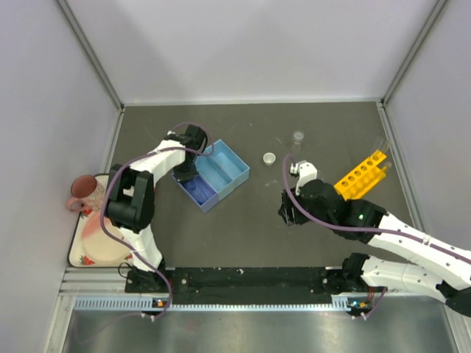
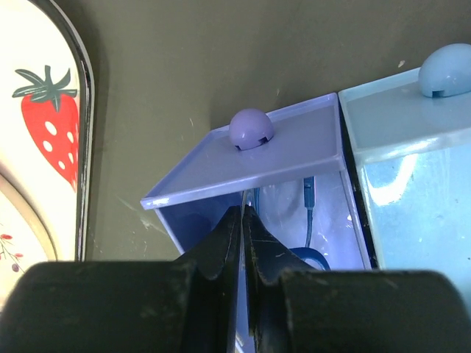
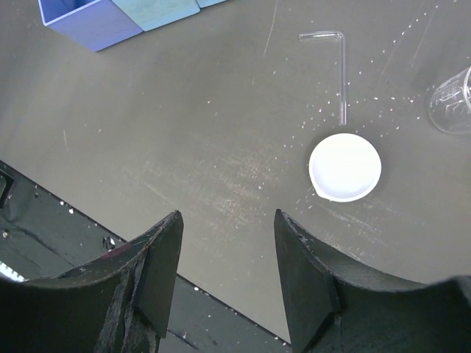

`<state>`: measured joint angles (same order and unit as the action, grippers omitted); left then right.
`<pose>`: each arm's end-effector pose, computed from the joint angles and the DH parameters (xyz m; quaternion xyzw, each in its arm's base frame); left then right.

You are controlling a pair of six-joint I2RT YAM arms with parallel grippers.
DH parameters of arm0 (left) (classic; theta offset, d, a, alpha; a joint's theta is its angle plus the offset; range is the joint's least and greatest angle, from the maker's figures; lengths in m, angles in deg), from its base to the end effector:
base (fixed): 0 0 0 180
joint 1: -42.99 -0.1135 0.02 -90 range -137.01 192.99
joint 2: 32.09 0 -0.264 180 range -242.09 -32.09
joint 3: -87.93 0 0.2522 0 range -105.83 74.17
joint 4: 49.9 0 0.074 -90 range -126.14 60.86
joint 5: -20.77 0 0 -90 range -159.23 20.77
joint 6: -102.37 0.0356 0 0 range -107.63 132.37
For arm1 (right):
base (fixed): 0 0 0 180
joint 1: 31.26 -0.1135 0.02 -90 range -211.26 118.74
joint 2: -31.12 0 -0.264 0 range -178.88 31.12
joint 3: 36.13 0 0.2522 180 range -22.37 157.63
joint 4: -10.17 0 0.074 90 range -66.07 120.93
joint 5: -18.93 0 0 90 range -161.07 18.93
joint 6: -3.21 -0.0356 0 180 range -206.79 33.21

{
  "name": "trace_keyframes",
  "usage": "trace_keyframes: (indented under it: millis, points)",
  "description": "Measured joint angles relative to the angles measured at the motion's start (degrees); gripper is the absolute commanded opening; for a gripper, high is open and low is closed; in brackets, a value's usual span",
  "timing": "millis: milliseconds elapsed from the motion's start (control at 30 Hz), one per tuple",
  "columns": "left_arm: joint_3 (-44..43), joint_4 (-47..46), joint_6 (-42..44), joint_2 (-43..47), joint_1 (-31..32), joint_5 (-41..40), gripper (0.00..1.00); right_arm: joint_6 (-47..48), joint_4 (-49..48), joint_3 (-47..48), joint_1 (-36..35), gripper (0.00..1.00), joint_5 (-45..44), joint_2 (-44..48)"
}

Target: Organize the chemistry lab equipment

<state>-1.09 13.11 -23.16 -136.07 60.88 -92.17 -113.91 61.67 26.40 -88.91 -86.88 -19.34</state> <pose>0.3370 -0.0942 0.2001 -0.1700 0.9599 0.1305 0.1806 0.1057 0.1487 0.3011 -0.1791 0.8795 0.1933 0.3963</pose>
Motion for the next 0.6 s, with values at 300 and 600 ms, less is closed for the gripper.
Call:
trace_keyframes:
  millis: [300, 600]
  points:
    - [-0.5, -0.04, 0.94, -0.96, -0.02, 0.61, 0.31, -0.5, 0.61, 0.0, 0.0, 0.55, -0.17, 0.09]
    - [-3.45, 1.92, 2.62, 1.36, -0.15, 1.18, 0.36, -0.66, 0.96, 0.0, -0.13, 0.56, -0.15, 0.31]
